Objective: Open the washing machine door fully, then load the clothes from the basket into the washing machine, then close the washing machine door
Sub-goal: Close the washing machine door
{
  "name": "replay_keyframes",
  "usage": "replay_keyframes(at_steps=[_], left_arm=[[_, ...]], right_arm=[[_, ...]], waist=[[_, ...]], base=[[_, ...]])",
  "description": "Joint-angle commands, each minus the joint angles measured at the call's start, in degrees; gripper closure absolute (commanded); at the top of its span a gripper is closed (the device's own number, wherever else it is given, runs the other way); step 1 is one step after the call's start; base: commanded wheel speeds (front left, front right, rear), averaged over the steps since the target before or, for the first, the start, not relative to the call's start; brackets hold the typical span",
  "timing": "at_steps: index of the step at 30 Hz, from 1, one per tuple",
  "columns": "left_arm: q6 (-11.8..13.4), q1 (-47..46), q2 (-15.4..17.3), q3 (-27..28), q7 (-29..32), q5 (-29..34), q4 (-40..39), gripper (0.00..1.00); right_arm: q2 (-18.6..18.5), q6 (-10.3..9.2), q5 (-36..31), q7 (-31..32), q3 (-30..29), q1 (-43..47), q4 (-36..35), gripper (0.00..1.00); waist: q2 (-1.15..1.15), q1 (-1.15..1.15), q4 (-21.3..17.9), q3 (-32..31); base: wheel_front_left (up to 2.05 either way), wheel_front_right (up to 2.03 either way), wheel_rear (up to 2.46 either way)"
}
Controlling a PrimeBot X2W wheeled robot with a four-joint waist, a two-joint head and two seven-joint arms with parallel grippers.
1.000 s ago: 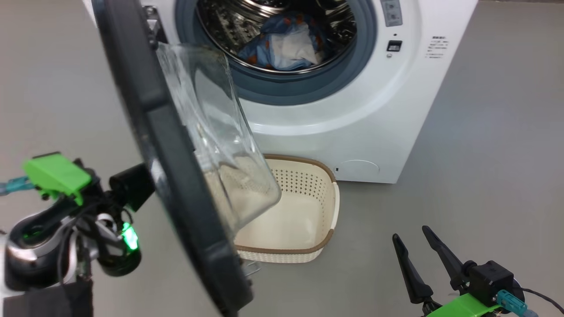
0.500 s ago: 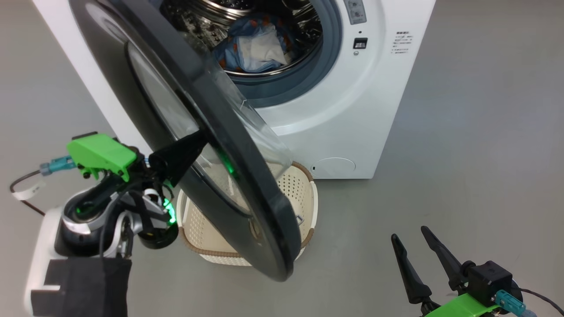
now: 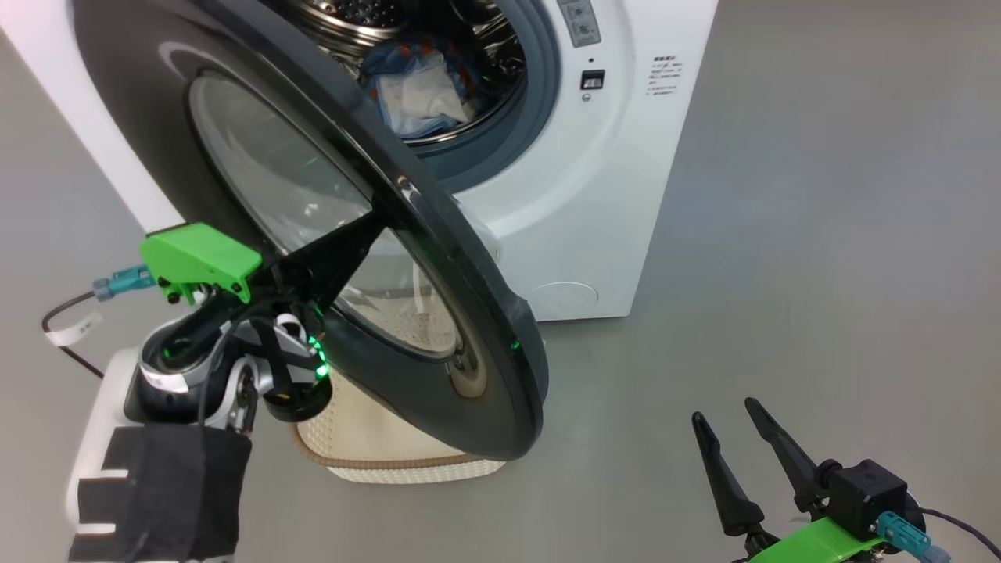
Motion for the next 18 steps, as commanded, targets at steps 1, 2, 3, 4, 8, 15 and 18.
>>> replay_keyframes(at_steps=[1,2,3,4,8,15,18], left_arm=[[-1.26,-3.61,-0.21,0.18,0.72,-1.20,-1.86,1.00],[-1.47,-3.73,-0.21,0.20,0.59,-1.33,-1.43,1.00],[-1.63,-3.84,-0.21,0.26,0.53,-1.54,-1.03,1.00],[-1.81,-3.94,-0.21,0.35,0.48,-1.58,-0.67,1.00],[-2.23,-4.17,-0.21,0.49,0.47,-1.75,0.13,1.00],[-2.87,-4.73,-0.21,0.82,0.35,-2.41,1.51,1.00],[-2.99,-4.91,-0.21,0.81,0.31,-2.54,1.93,1.00]], right_arm=[[-0.25,0.56,1.04,-0.44,1.39,-1.81,-1.14,0.00],[-0.27,0.56,1.05,-0.44,1.42,-1.78,-1.11,0.00],[-0.28,0.56,1.05,-0.44,1.44,-1.72,-1.09,0.00],[-0.30,0.56,1.04,-0.44,1.54,-1.68,-1.08,0.00],[-0.54,0.56,1.09,-0.44,1.38,-1.50,-1.03,0.00],[-0.69,0.56,0.98,-0.44,1.56,-1.17,-0.98,0.00],[-0.73,0.56,0.99,-0.44,1.50,-1.14,-0.97,0.00]], waist=[[0.00,0.00,-0.74,-0.24],[0.00,0.00,-0.98,-0.32],[0.00,0.00,-1.24,-0.39],[0.00,0.00,-1.57,-0.45],[0.00,0.00,-2.26,-0.65],[0.00,0.00,-3.90,-1.14],[0.00,0.00,-4.40,-1.24]], base=[[0.00,0.00,0.00],[0.00,0.00,0.00],[0.00,0.00,0.00],[0.00,0.00,0.00],[0.00,0.00,0.00],[0.00,0.00,0.00],[0.00,0.00,0.00]])
